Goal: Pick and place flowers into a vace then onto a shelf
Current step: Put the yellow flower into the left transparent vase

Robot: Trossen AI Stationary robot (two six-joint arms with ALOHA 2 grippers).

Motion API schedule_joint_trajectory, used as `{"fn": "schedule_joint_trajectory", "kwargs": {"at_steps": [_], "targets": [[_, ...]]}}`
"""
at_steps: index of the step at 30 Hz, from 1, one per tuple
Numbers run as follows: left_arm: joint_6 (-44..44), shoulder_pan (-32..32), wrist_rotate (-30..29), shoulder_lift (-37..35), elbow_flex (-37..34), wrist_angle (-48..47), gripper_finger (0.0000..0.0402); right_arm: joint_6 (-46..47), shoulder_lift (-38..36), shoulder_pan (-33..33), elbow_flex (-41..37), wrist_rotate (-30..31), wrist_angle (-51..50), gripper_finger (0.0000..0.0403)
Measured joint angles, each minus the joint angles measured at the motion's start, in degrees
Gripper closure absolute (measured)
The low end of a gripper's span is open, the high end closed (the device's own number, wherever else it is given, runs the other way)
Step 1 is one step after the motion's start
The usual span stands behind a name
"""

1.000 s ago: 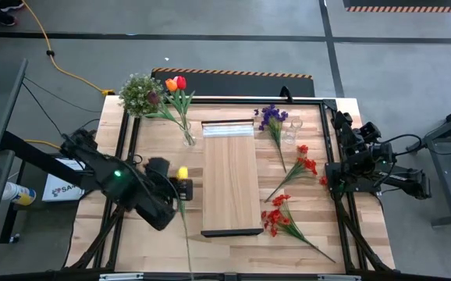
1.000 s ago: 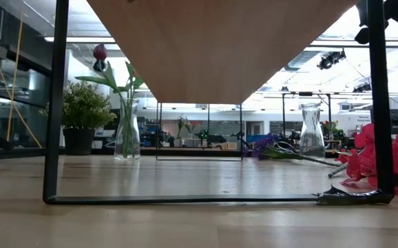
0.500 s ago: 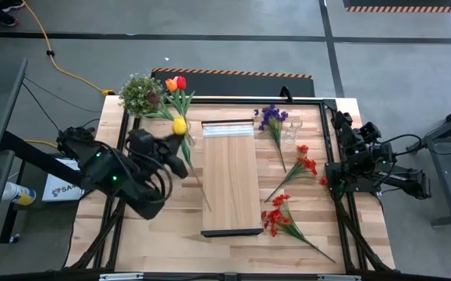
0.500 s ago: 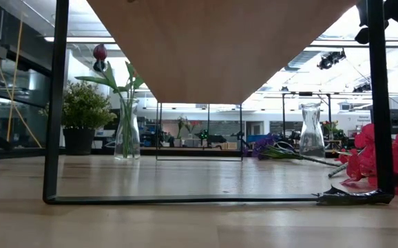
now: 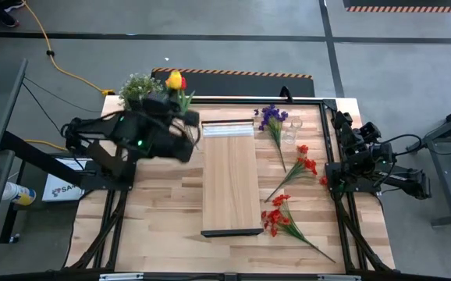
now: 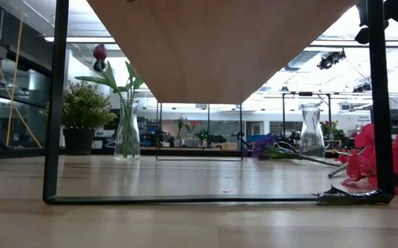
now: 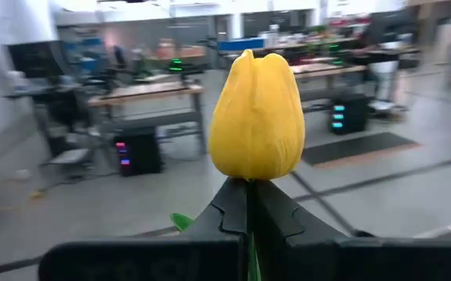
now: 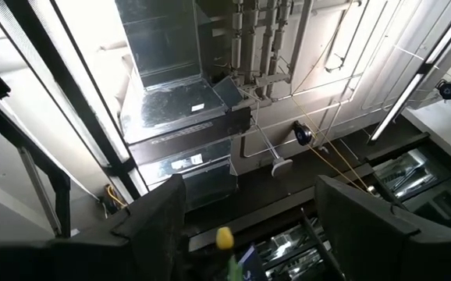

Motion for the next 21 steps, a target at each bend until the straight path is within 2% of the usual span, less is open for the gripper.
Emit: {"fn": "schedule_joint_trajectory", "kwargs": {"at_steps": [9, 17, 21], "targets": [[6.5, 10.4, -0.2, 1.0, -1.7, 0.1, 0.0363, -3.2, 0.0, 0.0, 0.0, 3.9, 0.0, 0.0131], [-2.3, 16.3, -1.2, 0.9, -11.7, 0.0, 0.0367, -9.0, 0.0, 0.0, 0.0, 12.1, 0.1, 0.0131], [-8.0, 18.1, -1.1, 0.9, -17.3, 0.2, 0.0367, -10.5, 0.0, 0.0, 0.0, 14.0, 0.1, 0.0132]]}}
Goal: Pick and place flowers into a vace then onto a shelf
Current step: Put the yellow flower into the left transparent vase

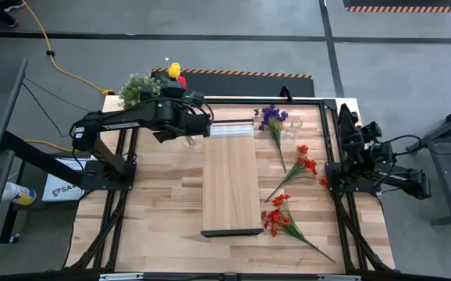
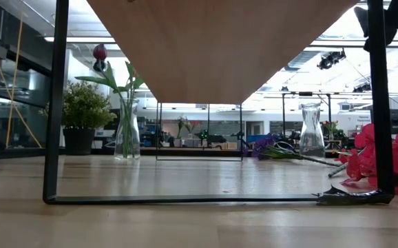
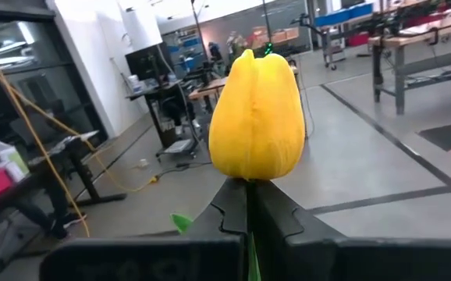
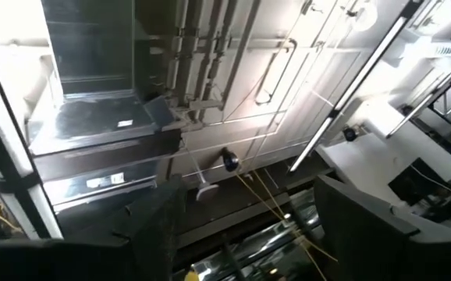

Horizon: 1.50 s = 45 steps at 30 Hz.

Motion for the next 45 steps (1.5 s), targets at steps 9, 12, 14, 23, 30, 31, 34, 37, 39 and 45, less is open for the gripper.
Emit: {"fn": "schedule_joint_trajectory", "kwargs": {"at_steps": [9, 12, 14, 23, 30, 31, 34, 37, 39, 45], "targets": [[-4.9, 2.1, -0.1, 0.0, -3.9, 0.0, 0.0366, -0.9, 0.0, 0.0, 0.0, 2.4, 0.0, 0.0132], [-4.8, 2.4, 0.0, 0.0, -3.9, 0.1, 0.0366, -1.1, 0.0, 0.0, 0.0, 2.9, 0.0, 0.0131], [-4.8, 2.4, -0.1, -0.3, -3.9, 0.2, 0.0363, -1.2, 0.0, 0.0, 0.0, 3.1, -0.1, 0.0131], [-4.8, 2.4, -0.1, -0.6, -3.9, 0.4, 0.0367, -3.0, 0.0, 0.0, 0.0, 4.3, -0.2, 0.0131], [-2.8, 2.4, -0.2, -0.6, 0.4, 0.3, 0.0367, -3.2, 0.0, 0.0, 0.0, 4.7, -0.3, 0.0131], [-1.7, 2.4, -0.2, -0.6, 1.1, 0.3, 0.0367, -3.3, 0.0, 0.0, 0.0, 4.7, -0.3, 0.0131], [0.2, 2.4, -0.2, -0.6, 1.9, 0.3, 0.0367, -4.2, 0.0, 0.0, 0.0, 4.7, -0.3, 0.0131], [0.4, 2.4, -0.2, -0.6, 1.9, 0.1, 0.0365, -4.5, 0.0, 0.0, 0.0, 4.8, -0.3, 0.0132], [0.5, 2.4, -0.2, -0.6, 1.9, 0.0, 0.0365, -4.5, 0.0, 0.0, 0.0, 5.4, -0.3, 0.0131], [2.4, 2.4, 0.0, 0.0, 1.9, -0.2, 0.0367, -4.6, 0.0, 0.0, 0.0, 5.9, -0.3, 0.0132]]}}
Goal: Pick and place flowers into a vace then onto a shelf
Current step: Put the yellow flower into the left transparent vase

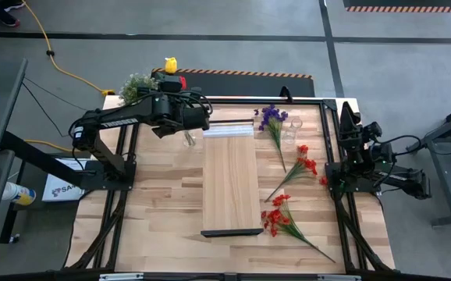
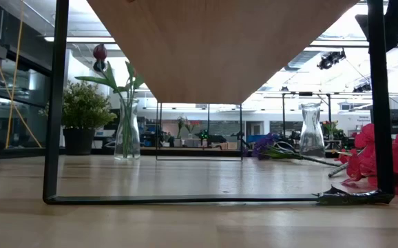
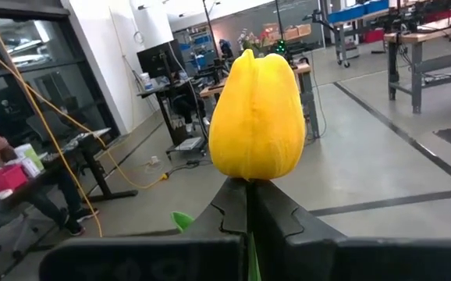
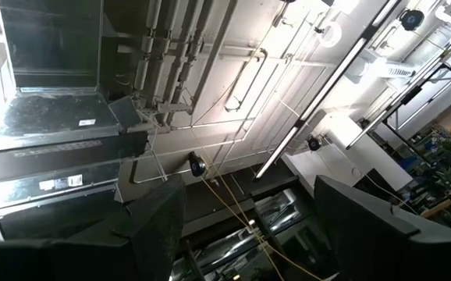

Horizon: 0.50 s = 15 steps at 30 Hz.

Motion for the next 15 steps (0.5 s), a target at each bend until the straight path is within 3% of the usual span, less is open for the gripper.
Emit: {"fn": "schedule_joint_trajectory", "kwargs": {"at_steps": [15], "targets": [[-1.2, 0.0, 0.0, -0.1, -6.5, 4.1, 0.0362, 0.0, 0.0, 0.0, 0.0, 0.1, -0.2, 0.0131]]}}
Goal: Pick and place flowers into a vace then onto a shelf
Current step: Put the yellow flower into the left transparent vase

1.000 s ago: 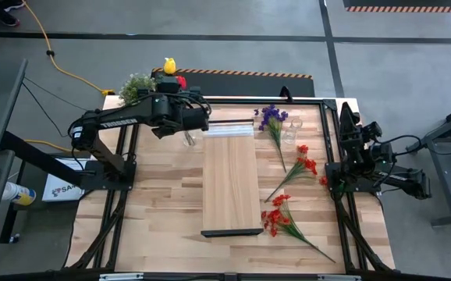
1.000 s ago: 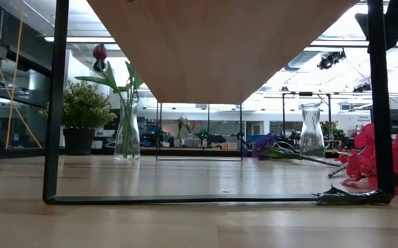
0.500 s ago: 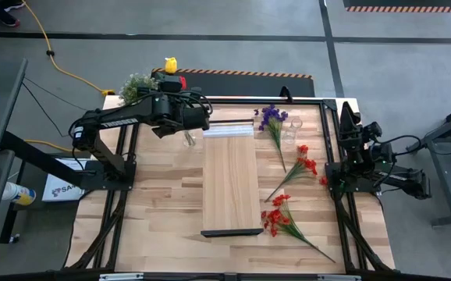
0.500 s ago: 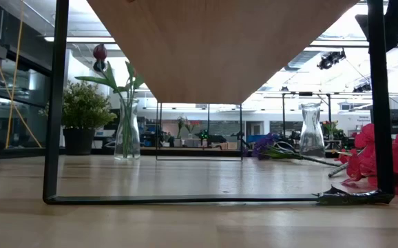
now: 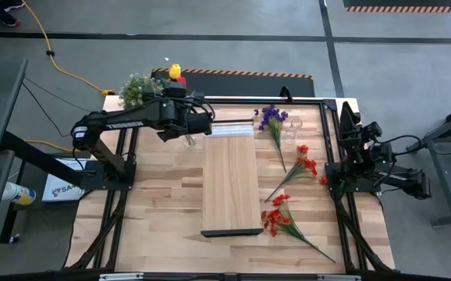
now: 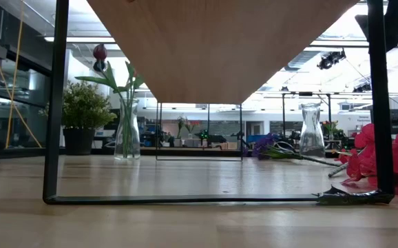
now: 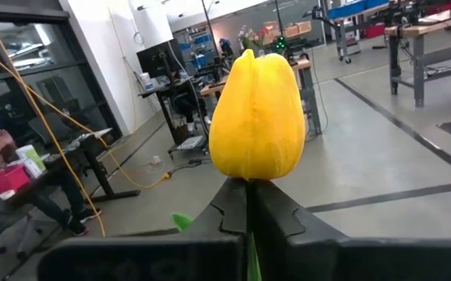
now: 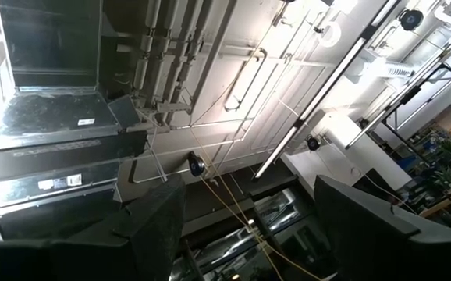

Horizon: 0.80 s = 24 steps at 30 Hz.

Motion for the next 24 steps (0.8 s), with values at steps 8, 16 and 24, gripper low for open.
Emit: {"fn": "schedule_joint_trajectory", "kwargs": {"at_steps": [8, 16, 24], "targets": [[0.0, 0.0, 0.0, 0.0, -3.7, 3.3, 0.0364, 0.0, 0.0, 0.0, 0.0, 0.0, -0.2, 0.0131], [0.0, 0.0, 0.0, 0.0, -5.7, 5.6, 0.0355, 0.1, 0.0, 0.0, 0.0, -0.8, -1.0, 0.0134], [0.0, 0.0, 1.5, 0.0, -5.7, 6.1, 0.0338, 0.1, 0.0, 0.0, 0.0, -1.8, -1.0, 0.0135]]}}
